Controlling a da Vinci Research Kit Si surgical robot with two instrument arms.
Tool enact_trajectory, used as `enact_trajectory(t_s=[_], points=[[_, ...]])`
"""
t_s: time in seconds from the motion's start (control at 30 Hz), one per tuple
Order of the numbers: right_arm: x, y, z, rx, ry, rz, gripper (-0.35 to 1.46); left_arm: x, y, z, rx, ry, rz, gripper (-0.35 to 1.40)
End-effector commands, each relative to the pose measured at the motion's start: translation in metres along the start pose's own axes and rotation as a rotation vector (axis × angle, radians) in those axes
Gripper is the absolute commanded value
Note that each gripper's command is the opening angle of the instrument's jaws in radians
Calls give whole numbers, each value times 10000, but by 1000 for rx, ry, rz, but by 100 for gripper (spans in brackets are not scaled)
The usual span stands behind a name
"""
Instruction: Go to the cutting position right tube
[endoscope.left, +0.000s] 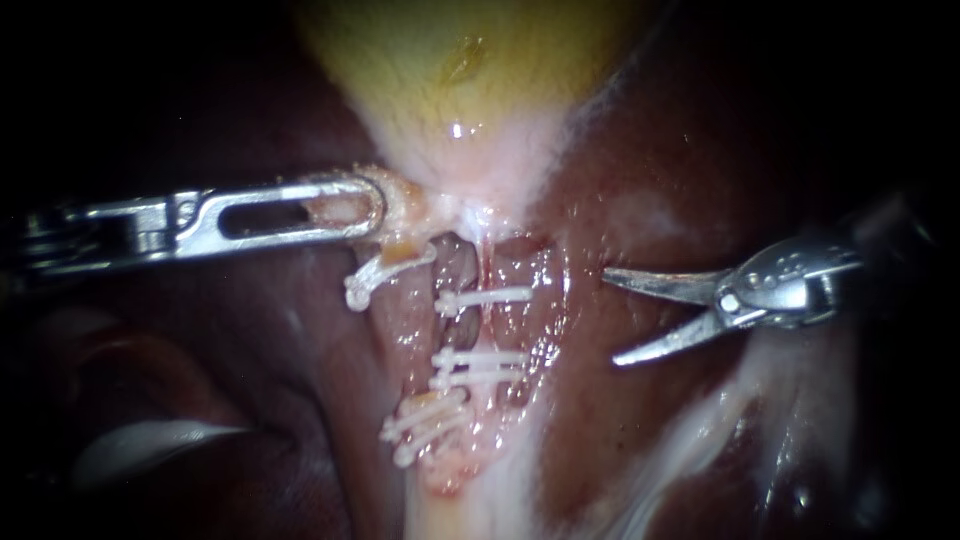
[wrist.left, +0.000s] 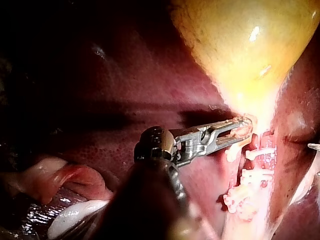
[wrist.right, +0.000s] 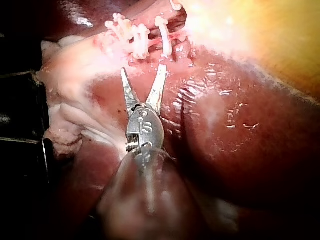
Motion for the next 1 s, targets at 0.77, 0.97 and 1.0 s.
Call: enact_trajectory(t_s=[0.77, 0.97, 1.0], points=[[-53, 7, 87, 157, -66, 371, 140, 2, -1, 0, -1, -1, 0, -35], [-50, 17, 106, 180, -65, 398, 140, 2, -1, 0, -2, -1, 1, -35], [-50, 18, 108, 184, -65, 400, 140, 2, -1, 0, -2, -2, 1, -35]])
